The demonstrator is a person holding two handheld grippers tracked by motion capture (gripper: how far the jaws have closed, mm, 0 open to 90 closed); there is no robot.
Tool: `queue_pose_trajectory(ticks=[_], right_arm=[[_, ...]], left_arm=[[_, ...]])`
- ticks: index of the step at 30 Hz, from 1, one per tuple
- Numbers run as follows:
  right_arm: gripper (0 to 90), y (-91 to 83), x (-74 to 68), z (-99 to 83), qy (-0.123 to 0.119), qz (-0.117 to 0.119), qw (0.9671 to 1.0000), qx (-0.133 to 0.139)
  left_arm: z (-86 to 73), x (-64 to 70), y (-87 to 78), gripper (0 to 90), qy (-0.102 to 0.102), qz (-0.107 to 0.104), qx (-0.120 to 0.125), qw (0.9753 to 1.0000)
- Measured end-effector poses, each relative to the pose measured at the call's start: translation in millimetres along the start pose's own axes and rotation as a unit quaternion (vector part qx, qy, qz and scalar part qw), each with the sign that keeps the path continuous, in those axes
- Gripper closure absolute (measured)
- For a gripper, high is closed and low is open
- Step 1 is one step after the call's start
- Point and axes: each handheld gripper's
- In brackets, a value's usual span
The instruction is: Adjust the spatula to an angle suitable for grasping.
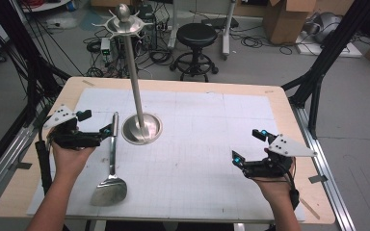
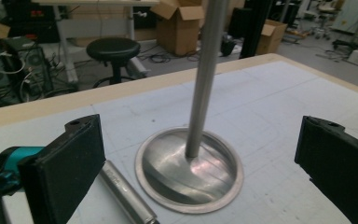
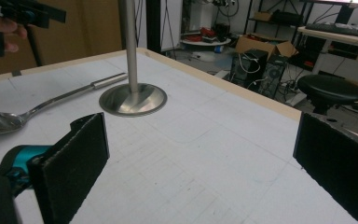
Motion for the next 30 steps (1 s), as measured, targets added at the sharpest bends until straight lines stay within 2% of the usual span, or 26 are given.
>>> queue_pose_trajectory(ticks=[9, 14, 16, 20, 21, 23, 24, 25, 26, 30], right_arm=[[2.1, -2.6, 2.0, -0.6, 0.004, -0.001, 1.0, 0.001], [2.1, -2.6, 3.8, -1.2, 0.004, -0.002, 1.0, 0.001], [2.1, -2.2, 4.3, -1.8, 0.005, -0.002, 1.0, 0.001], [2.1, -2.1, 4.5, -2.3, 0.007, -0.002, 1.0, -0.001], [2.1, -2.2, 4.6, -2.4, 0.006, -0.002, 1.0, -0.001], [2.1, -2.2, 4.7, -2.5, 0.006, -0.002, 1.0, -0.001], [2.1, -2.4, 5.0, -2.6, 0.008, -0.002, 1.0, -0.002], [2.1, -2.4, 5.0, -2.6, 0.008, -0.002, 1.0, -0.002], [2.1, -2.5, 5.5, -3.1, 0.008, -0.005, 0.9999, -0.005], [2.1, -2.1, 7.8, -6.2, 0.011, -0.008, 0.9999, -0.01]], left_arm=[[-3.8, -7.7, 22.6, 1.9, -0.006, 0.031, -0.045, 0.9985], [-3.7, -9.6, 33.4, 1.9, -0.017, 0.05, -0.077, 0.9956], [-4.8, -12.1, 37.5, 1.8, -0.025, 0.053, -0.084, 0.9948], [-6.7, -15.4, 45.1, 1.8, -0.029, 0.058, -0.098, 0.9931], [-8.6, -17.1, 51.2, 1.8, -0.029, 0.058, -0.109, 0.9918], [-10.1, -17.7, 54.4, 1.8, -0.032, 0.058, -0.112, 0.9915], [-13.6, -19.6, 60.5, 1.8, -0.034, 0.059, -0.129, 0.9894], [-13.6, -19.6, 60.5, 1.9, -0.034, 0.059, -0.129, 0.9894], [-17.7, -21.8, 65.2, 1.8, -0.034, 0.066, -0.14, 0.9873], [-26.1, -27.5, 71.8, 1.9, -0.042, 0.073, -0.167, 0.9823]])
Point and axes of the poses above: each handheld gripper's, and its own axes: y roughly forward along the jaws, z roughly out of its top, x roughly to its right, and after that the axes turned 14 degrees about y, right-handed
